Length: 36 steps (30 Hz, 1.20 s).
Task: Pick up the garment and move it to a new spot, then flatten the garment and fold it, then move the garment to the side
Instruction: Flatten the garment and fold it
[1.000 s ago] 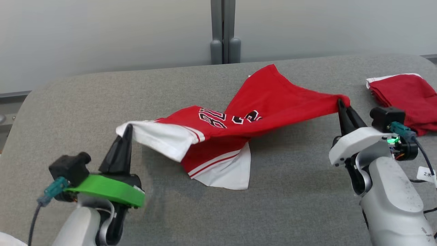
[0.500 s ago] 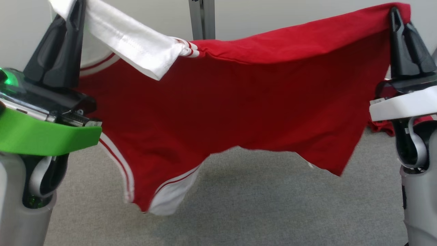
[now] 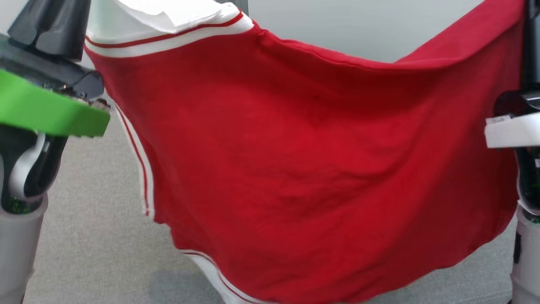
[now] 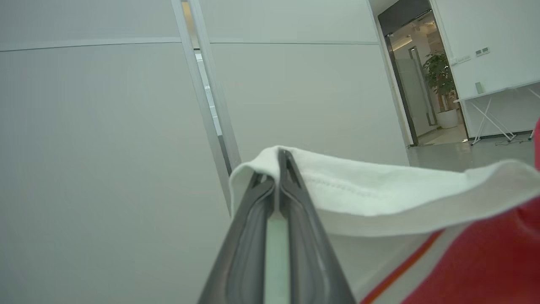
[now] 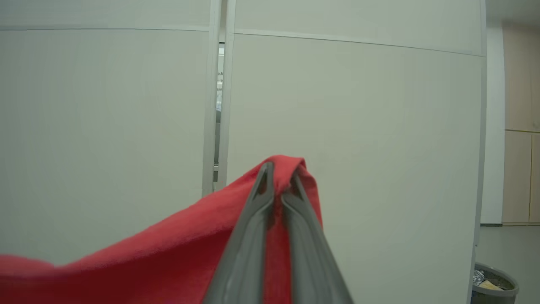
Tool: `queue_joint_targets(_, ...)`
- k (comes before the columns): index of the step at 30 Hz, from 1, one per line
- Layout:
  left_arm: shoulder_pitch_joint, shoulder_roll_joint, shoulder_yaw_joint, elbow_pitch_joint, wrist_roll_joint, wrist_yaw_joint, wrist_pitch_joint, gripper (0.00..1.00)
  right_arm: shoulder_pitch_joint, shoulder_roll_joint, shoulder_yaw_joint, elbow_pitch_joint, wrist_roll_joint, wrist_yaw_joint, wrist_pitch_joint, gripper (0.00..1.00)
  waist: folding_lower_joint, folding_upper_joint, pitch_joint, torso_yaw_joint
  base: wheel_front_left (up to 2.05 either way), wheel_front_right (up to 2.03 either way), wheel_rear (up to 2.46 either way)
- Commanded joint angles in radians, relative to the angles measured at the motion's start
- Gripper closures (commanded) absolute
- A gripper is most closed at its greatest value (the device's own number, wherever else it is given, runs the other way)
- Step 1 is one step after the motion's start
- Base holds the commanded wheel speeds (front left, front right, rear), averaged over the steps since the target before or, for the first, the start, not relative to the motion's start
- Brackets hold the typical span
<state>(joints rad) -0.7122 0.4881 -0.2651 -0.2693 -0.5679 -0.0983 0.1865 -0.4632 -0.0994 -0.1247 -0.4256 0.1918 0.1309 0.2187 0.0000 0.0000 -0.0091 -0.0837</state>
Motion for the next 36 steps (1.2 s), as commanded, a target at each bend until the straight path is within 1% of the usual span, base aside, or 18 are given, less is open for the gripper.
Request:
queue_joint_targets(1,-0.028,-0.014,0.0,0.026,-0.029,-0.003,0.006,1.0,-0.018,0.005,0.006,0.019,0.005,-0.001,0.009,1.0,0.0,0.0,0.058,-0.007,0.0,0.0,0.0)
queue_joint_targets(2,-0.047,-0.022,0.001,0.053,-0.041,-0.003,0.013,1.0,-0.035,0.003,0.012,0.041,0.001,-0.001,0.012,1.0,0.0,0.0,0.089,-0.007,0.0,0.0,0.0)
queue_joint_targets(5,-0.119,-0.015,-0.011,0.129,-0.033,-0.01,0.021,1.0,-0.104,0.006,0.041,0.116,0.005,-0.001,0.009,1.0,0.0,0.0,0.171,-0.01,0.0,0.0,0.0)
queue_joint_targets(7,-0.184,-0.018,-0.018,0.196,-0.024,-0.015,0.018,1.0,-0.179,0.008,0.068,0.191,0.005,-0.001,-0.001,1.0,0.0,0.0,0.219,-0.014,0.0,0.0,0.0)
queue_joint_targets(12,-0.409,-0.019,-0.058,0.396,0.042,-0.023,-0.024,1.0,-0.454,0.009,0.125,0.439,-0.033,-0.001,-0.069,1.0,0.0,0.0,0.323,-0.019,0.0,0.0,0.0)
queue_joint_targets(14,-0.508,-0.029,-0.071,0.479,0.073,-0.026,-0.069,1.0,-0.577,0.012,0.142,0.55,-0.065,-0.001,-0.119,1.0,0.0,0.0,0.352,-0.02,0.0,0.0,0.0)
queue_joint_targets(17,-0.645,-0.07,-0.076,0.603,0.113,-0.025,-0.155,1.0,-0.736,0.017,0.158,0.71,-0.11,-0.001,-0.193,1.0,0.0,0.0,0.39,-0.014,0.0,0.0,0.0)
queue_joint_targets(19,-0.718,-0.093,-0.079,0.68,0.135,-0.016,-0.208,1.0,-0.822,0.025,0.16,0.806,-0.141,-0.001,-0.234,1.0,0.0,0.0,0.418,-0.008,0.0,0.0,0.0)
queue_joint_targets(21,-0.762,-0.117,-0.089,0.759,0.157,-0.015,-0.261,1.0,-0.874,0.034,0.152,0.902,-0.166,-0.001,-0.277,1.0,0.0,0.0,0.437,0.0,0.0,0.0,0.0)
queue_joint_targets(25,-0.814,-0.158,-0.112,0.895,0.18,-0.016,-0.35,1.0,-0.942,0.04,0.125,1.063,-0.222,-0.001,-0.362,1.0,0.0,0.0,0.484,0.028,0.0,0.0,0.0)
queue_joint_targets(27,-0.809,-0.188,-0.095,0.954,0.15,-0.013,-0.389,1.0,-0.937,0.043,0.121,1.126,-0.279,-0.001,-0.417,1.0,0.0,0.0,0.508,0.042,0.0,0.0,0.0)
queue_joint_targets(29,-0.785,-0.212,-0.101,0.994,0.14,-0.019,-0.414,1.0,-0.908,0.042,0.082,1.191,-0.279,-0.001,-0.447,1.0,0.0,0.0,0.532,0.056,0.0,0.0,0.0)
queue_joint_targets(31,-0.759,-0.232,-0.106,1.015,0.122,-0.025,-0.431,1.0,-0.894,0.046,0.069,1.239,-0.287,-0.001,-0.467,1.0,0.0,0.0,0.556,0.066,0.0,0.0,0.0)
queue_joint_targets(33,-0.728,-0.24,-0.11,1.018,0.102,-0.028,-0.443,1.0,-0.883,0.047,0.068,1.268,-0.281,-0.001,-0.479,1.0,0.0,0.0,0.574,0.073,0.0,0.0,0.0)
queue_joint_targets(35,-0.692,-0.241,-0.112,1.001,0.091,-0.032,-0.449,1.0,-0.863,0.047,0.083,1.283,-0.268,-0.001,-0.484,1.0,0.0,0.0,0.585,0.078,0.0,0.0,0.0)
queue_joint_targets(36,-0.672,-0.244,-0.108,0.988,0.079,-0.034,-0.451,1.0,-0.856,0.047,0.086,1.269,-0.261,-0.001,-0.484,1.0,0.0,0.0,0.588,0.079,0.0,0.0,0.0)
